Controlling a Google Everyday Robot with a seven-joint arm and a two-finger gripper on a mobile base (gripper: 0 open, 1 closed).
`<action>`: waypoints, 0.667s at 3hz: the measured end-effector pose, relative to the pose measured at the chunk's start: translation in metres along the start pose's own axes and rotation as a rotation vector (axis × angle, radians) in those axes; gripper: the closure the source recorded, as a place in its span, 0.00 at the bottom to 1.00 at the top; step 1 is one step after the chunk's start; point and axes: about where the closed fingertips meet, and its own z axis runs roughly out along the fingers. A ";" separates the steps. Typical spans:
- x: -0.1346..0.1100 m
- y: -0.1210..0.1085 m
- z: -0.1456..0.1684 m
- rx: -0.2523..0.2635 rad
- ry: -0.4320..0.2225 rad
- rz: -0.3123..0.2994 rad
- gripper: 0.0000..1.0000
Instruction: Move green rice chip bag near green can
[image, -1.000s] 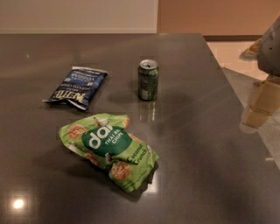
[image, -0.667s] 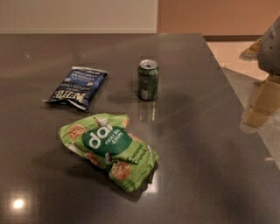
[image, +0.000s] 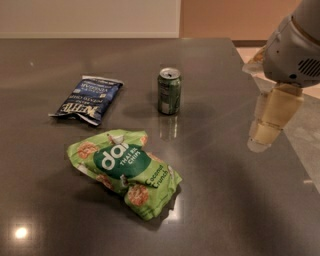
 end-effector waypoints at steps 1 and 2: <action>-0.031 0.015 0.024 -0.046 -0.033 -0.019 0.00; -0.055 0.034 0.056 -0.101 -0.042 -0.017 0.00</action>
Offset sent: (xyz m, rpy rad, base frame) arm -0.0279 0.1097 -0.0815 0.0675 0.1696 0.0606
